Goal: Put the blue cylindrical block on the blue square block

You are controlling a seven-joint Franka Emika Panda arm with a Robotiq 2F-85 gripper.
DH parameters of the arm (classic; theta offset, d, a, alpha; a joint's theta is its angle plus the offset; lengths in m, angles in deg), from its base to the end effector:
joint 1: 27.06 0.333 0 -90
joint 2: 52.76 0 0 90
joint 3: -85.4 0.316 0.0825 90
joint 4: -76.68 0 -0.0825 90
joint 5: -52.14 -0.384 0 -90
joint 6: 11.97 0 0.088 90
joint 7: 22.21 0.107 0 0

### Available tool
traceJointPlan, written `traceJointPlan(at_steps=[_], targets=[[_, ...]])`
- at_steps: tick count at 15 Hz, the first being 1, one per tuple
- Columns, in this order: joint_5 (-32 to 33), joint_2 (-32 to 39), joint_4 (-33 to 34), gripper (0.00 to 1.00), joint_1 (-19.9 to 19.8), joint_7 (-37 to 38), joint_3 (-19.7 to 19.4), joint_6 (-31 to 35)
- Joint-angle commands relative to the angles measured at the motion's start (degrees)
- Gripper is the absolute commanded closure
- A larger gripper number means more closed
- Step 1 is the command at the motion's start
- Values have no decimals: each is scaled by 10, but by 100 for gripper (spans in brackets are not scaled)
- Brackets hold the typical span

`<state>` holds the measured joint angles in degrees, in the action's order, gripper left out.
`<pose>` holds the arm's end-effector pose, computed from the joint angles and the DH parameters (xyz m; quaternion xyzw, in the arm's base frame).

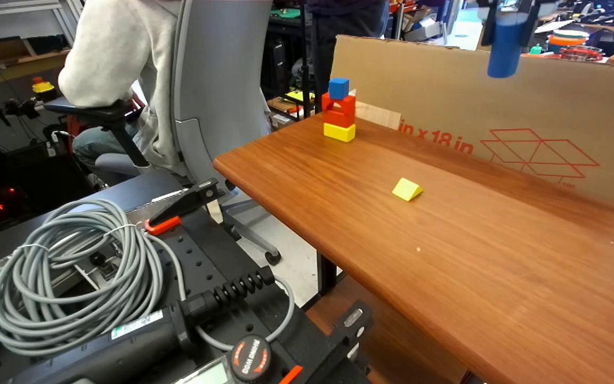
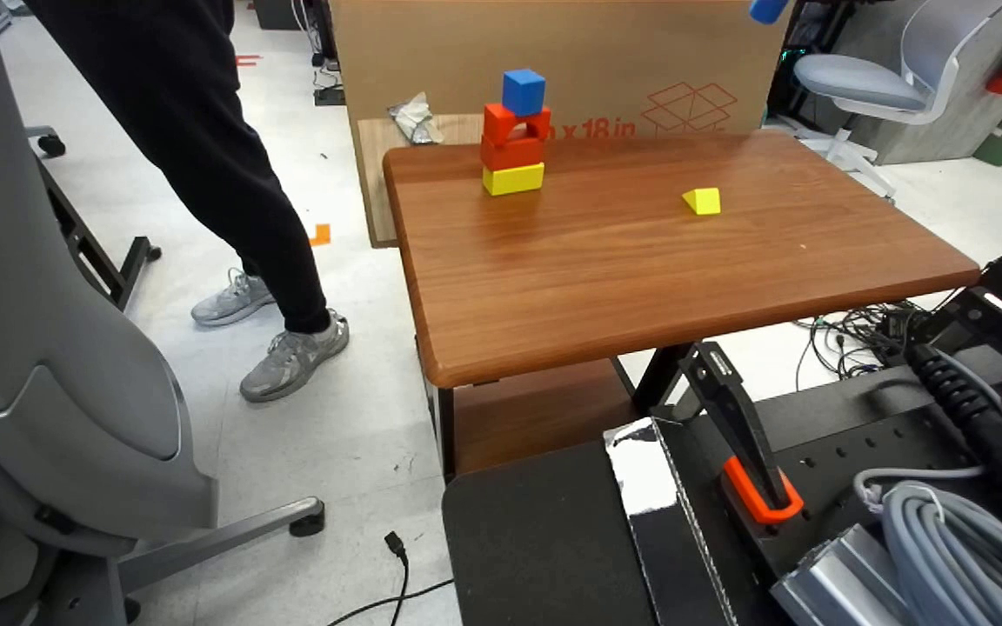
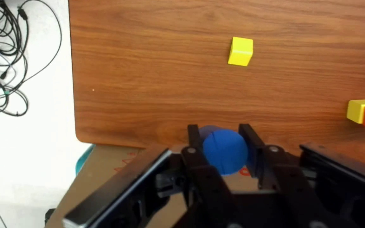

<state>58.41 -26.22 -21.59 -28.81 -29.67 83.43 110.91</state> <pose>0.6603 -0.0454 0.3179 0.9963 0.0647 -0.0219 0.0512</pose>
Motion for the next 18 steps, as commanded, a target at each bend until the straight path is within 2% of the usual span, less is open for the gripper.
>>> traceJointPlan(at_steps=[1, 11, 18], targets=[[33, -10, 42, 91, 29, -8, 13, -52], [61, 20, 142, 91, 95, -72, 67, -140], [93, 93, 239, 91, 138, -115, 82, -215]])
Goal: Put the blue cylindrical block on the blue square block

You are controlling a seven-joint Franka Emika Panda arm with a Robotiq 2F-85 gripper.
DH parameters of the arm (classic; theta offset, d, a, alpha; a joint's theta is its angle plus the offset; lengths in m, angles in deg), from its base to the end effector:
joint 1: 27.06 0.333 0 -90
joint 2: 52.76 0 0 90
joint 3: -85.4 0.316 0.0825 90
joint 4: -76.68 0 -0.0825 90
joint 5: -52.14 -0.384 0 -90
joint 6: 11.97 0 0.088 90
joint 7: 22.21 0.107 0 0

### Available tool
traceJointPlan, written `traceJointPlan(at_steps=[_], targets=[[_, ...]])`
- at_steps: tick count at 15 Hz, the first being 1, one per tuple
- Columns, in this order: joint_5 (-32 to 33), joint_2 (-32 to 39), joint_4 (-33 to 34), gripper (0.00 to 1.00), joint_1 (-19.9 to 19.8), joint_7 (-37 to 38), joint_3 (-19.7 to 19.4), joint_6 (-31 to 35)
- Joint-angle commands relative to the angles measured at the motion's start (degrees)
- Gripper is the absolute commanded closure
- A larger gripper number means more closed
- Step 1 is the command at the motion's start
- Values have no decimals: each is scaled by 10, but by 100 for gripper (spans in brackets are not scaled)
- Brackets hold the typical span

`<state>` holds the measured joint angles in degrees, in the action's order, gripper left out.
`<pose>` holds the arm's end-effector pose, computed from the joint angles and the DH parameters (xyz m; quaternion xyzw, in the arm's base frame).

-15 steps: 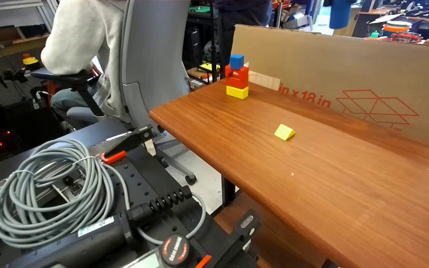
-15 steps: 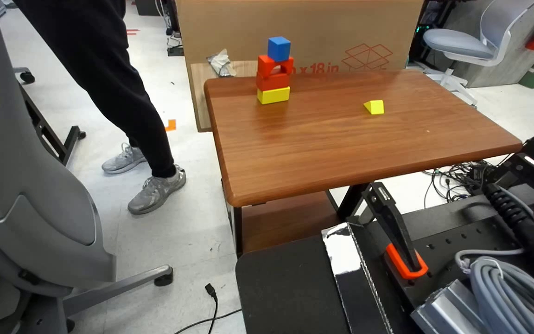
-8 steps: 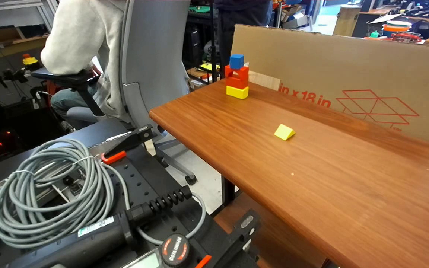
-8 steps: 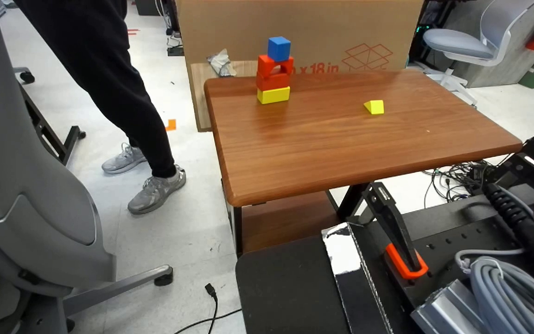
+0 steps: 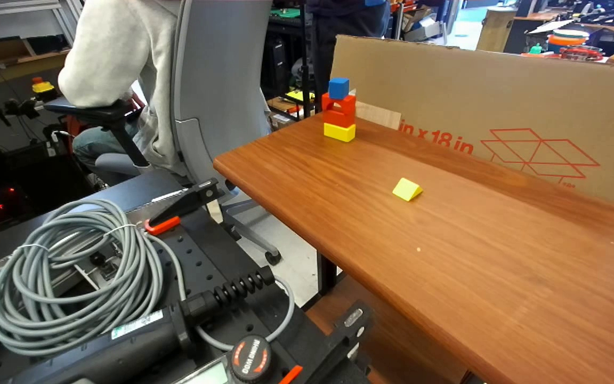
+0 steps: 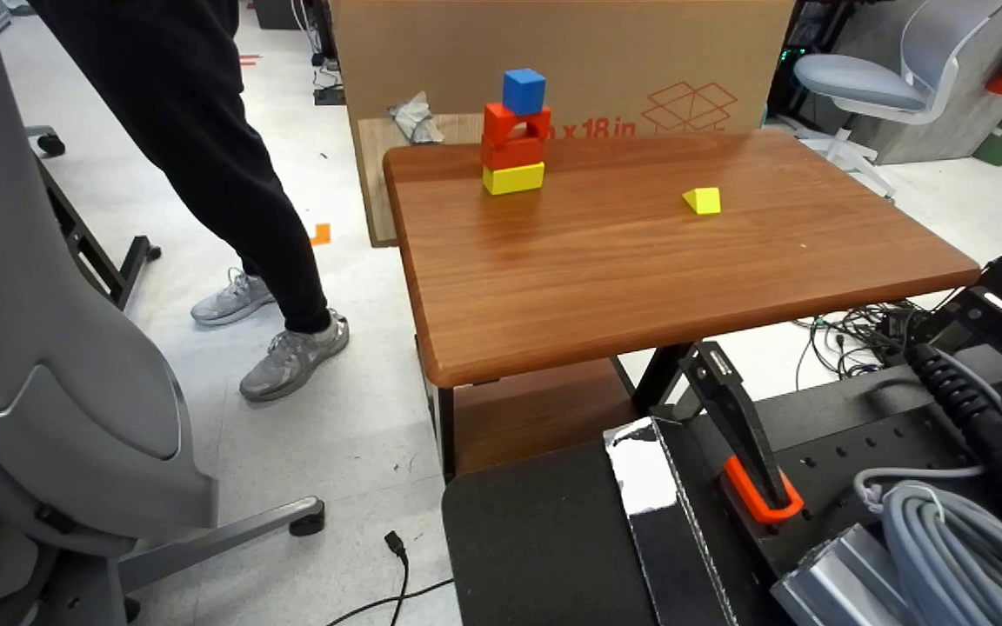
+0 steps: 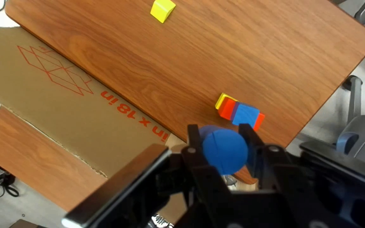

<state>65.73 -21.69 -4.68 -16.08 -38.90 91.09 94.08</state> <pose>0.6756 0.1704 0.3773 0.9429 0.3172 -0.0538 0.0860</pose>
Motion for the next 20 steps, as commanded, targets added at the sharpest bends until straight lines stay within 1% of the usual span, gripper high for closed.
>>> traceJointPlan(at_steps=[1, 6, 10, 17, 20], targets=[[21, 62, 86, 91, 14, -31, 6, -60], [25, 121, 150, 91, 26, -52, 3, -106], [28, 143, 165, 91, 30, -59, 2, -115], [45, 153, 149, 91, 42, -71, 4, -98], [45, 142, 126, 91, 42, -73, 6, -87]])
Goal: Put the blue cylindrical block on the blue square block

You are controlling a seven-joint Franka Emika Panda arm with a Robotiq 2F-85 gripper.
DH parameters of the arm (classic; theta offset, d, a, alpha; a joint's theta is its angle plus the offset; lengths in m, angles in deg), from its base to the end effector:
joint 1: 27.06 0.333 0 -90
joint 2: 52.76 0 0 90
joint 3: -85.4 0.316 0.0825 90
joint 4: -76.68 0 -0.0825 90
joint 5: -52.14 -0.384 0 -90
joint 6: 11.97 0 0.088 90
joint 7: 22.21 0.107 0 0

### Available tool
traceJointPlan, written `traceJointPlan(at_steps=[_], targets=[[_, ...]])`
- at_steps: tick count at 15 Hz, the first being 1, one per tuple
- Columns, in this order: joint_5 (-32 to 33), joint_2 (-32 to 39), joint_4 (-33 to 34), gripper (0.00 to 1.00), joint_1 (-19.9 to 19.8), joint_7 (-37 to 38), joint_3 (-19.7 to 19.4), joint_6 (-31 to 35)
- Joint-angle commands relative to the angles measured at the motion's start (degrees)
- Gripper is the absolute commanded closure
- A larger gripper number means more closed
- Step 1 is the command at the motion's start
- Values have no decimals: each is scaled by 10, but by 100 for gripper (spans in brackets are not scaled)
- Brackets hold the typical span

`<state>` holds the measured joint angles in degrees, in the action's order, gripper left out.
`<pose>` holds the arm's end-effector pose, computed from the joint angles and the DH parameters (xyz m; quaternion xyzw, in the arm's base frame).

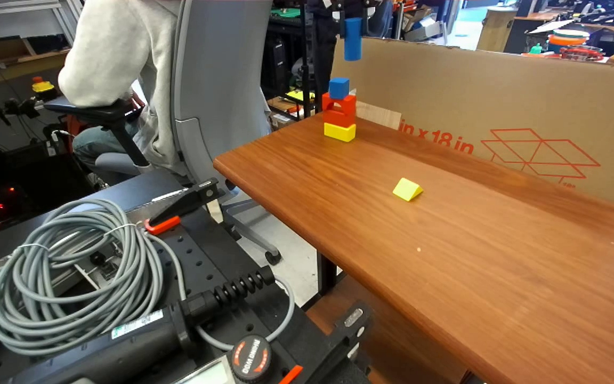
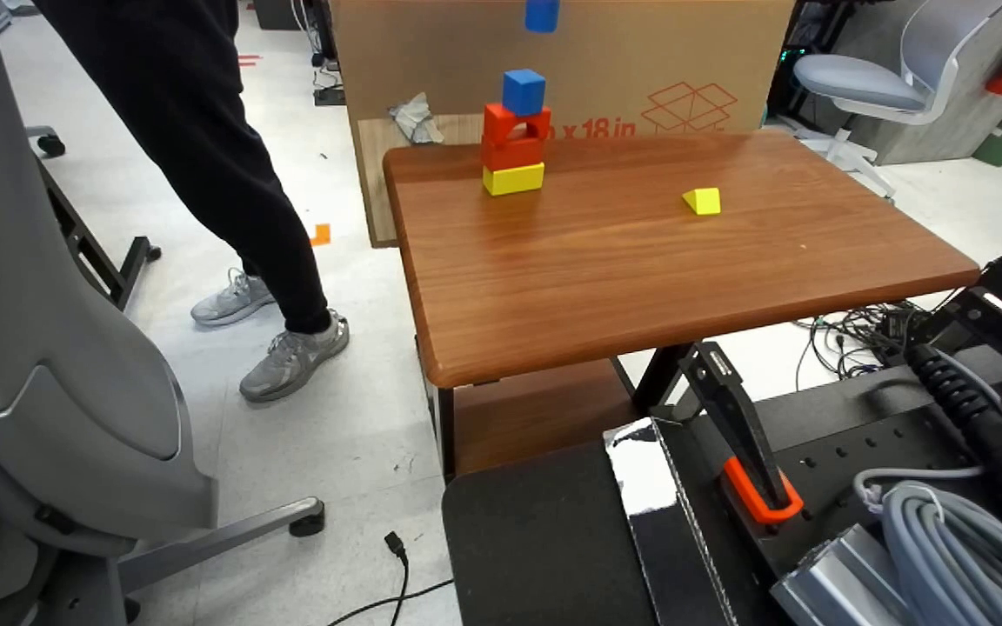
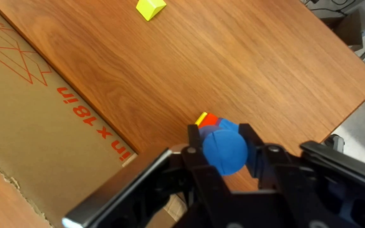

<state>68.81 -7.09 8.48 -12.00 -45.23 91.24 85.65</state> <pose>0.6923 0.2149 0.2912 0.9023 0.3952 -0.1405 0.0991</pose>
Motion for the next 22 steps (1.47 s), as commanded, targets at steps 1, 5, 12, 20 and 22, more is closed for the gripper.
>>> traceJointPlan(at_steps=[1, 5, 12, 20, 22], targets=[[13, -5, -9, 91, 1, -11, 5, -2], [8, 0, -10, 91, -1, -18, 8, -12], [5, 4, -10, 91, -1, -34, 14, -17], [8, 24, 8, 91, 4, -32, 13, -32], [8, 31, 13, 91, 5, -31, 13, -36]])
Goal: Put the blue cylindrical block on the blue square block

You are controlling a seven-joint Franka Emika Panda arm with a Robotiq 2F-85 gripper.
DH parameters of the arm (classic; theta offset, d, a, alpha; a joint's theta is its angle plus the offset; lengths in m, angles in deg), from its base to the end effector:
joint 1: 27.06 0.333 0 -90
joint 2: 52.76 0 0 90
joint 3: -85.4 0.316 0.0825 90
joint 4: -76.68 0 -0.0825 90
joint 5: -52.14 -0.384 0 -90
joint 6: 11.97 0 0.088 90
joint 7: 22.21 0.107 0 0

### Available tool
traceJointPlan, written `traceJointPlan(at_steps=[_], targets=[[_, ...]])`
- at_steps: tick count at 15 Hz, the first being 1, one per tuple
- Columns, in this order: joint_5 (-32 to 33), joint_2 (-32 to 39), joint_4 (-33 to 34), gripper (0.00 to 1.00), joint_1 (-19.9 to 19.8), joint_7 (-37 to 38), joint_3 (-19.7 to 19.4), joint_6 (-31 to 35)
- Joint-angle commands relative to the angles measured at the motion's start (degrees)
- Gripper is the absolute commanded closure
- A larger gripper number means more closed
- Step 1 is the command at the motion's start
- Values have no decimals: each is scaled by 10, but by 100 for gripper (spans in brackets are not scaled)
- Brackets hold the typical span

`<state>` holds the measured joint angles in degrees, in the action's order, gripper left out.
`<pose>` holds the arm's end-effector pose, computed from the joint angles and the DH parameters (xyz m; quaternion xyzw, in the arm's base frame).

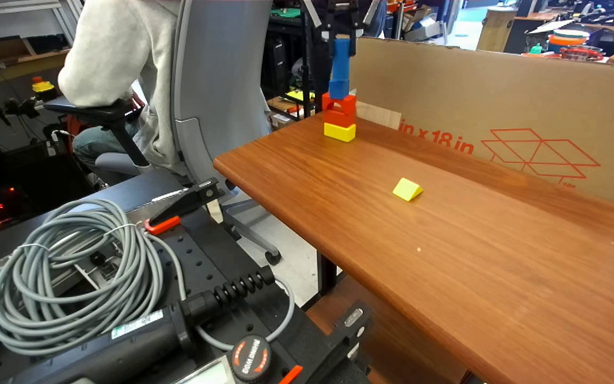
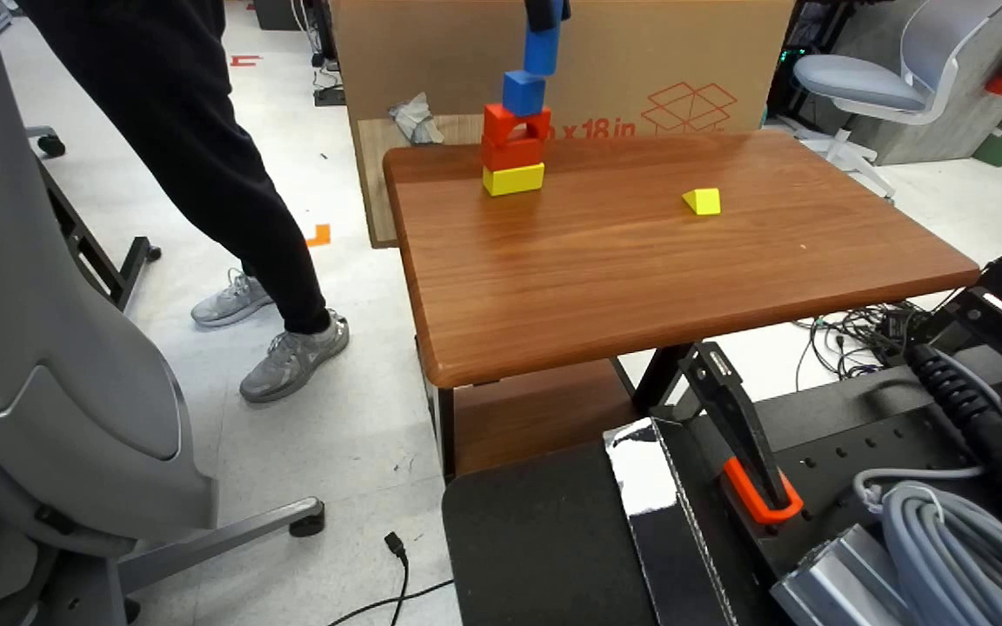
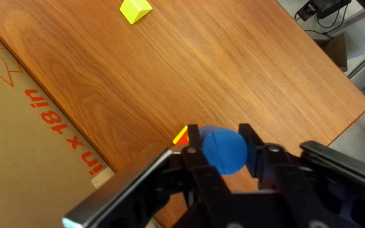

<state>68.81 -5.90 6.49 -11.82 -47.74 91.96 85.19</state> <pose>0.6801 0.2213 0.2610 0.8853 0.4227 -0.1721 0.0892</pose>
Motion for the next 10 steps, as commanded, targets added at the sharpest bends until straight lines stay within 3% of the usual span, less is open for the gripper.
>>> traceJointPlan(at_steps=[1, 10], targets=[[9, 21, 35, 91, 4, -6, 5, -34], [16, 20, 44, 91, 11, -1, 2, -37]])
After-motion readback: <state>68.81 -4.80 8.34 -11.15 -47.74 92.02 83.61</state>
